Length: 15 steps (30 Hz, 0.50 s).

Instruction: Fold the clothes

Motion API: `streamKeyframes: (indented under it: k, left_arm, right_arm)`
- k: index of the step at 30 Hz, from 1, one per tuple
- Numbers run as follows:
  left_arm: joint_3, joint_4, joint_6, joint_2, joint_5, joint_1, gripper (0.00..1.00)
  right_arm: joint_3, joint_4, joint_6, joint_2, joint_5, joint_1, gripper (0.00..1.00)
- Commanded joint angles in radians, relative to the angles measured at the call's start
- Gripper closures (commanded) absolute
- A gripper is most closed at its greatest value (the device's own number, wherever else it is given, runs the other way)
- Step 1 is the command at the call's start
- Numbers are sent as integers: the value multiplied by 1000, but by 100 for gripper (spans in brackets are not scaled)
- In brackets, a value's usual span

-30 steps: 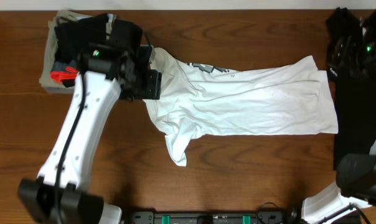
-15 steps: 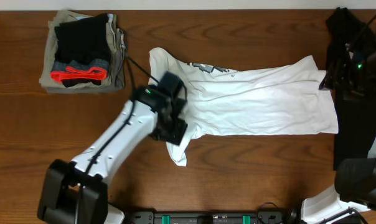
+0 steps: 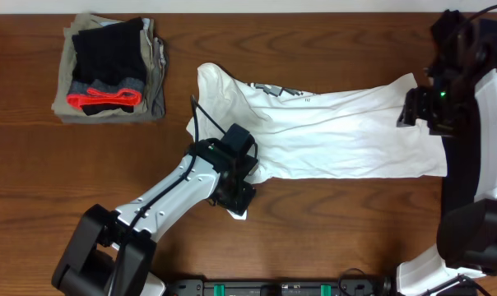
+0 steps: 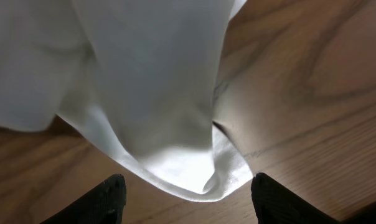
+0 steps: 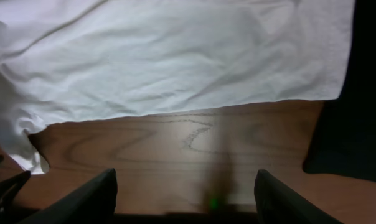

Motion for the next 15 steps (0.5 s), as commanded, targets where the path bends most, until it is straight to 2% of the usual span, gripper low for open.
streamKeyframes:
  k: [1, 7, 10, 15]
  left_arm:
    - [-18, 2, -27, -1, 56, -2, 33]
    - [-37, 19, -53, 3, 137, -20, 35]
    - [-48, 59, -66, 19, 136, -46, 53]
    - [-52, 76, -145, 73, 34, -62, 56]
  right_arm:
    - [-25, 15, 2, -24, 2, 17, 31]
    - [-46, 32, 2, -24, 2, 17, 31]
    - [-49, 36, 2, -24, 2, 17, 31]
    - [-49, 34, 2, -24, 2, 17, 31]
